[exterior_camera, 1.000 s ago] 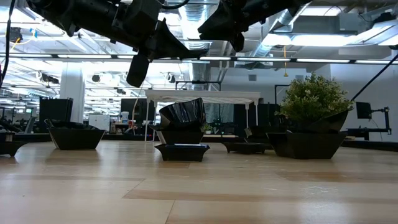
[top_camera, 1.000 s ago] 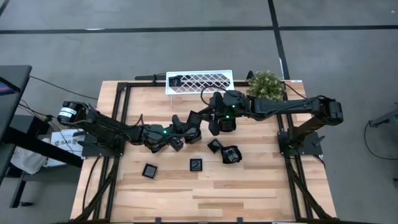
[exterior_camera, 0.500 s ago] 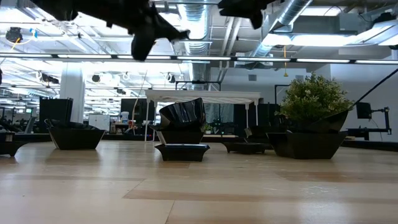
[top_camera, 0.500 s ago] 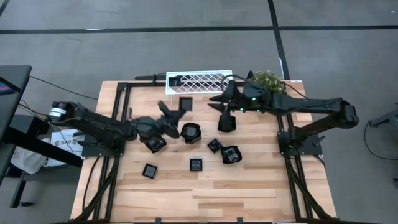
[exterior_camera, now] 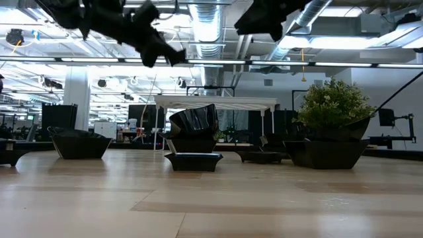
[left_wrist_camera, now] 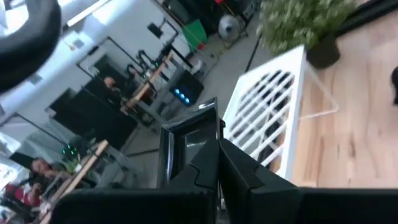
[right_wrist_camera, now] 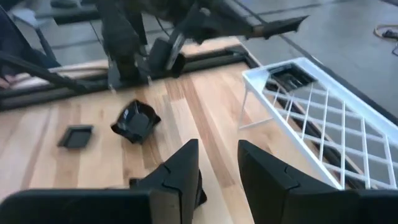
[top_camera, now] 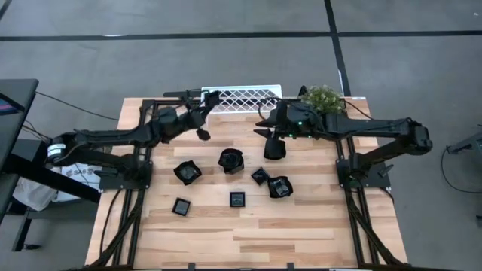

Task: Pick & Place Mini shaped plates
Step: Stack the black square plate on top of the black square plate on the shelf

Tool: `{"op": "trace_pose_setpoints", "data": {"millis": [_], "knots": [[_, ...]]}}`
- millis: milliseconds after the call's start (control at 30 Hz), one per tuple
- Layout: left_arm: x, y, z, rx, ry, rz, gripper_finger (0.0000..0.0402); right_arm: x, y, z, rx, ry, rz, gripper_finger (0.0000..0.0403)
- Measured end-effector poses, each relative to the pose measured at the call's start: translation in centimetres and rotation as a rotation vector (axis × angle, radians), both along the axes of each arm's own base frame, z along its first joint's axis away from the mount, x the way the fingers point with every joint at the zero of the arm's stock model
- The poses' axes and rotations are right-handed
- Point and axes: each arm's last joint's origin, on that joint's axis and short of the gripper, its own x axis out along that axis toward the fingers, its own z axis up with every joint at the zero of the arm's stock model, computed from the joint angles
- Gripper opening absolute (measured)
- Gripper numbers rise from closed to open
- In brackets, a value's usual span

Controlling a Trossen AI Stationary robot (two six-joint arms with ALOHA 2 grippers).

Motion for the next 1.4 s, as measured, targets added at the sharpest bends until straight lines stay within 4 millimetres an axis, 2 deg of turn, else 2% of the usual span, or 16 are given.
{"op": "trace_pose_setpoints", "data": {"millis": [200, 400, 833, 1400], "knots": [[-0.2, 3.1, -2.2, -0.057, 0.071, 0.025, 0.0008, 0.7, -0.6, -0.8, -0.003, 0.03, -0.013, 0.0108], [-0.1, 4.4, -4.2, -0.091, 0.135, 0.058, 0.001, 0.6, -0.9, -0.9, -0.001, 0.036, -0.022, 0.0108], [-0.1, 4.7, -4.7, -0.034, 0.198, 0.13, 0.0015, 0.6, -0.9, -1.0, 0.002, 0.05, -0.021, 0.0108], [-0.1, 4.8, -4.7, -0.045, 0.198, 0.088, 0.0018, 0.5, -0.9, -1.1, 0.005, 0.062, -0.021, 0.0108]]}}
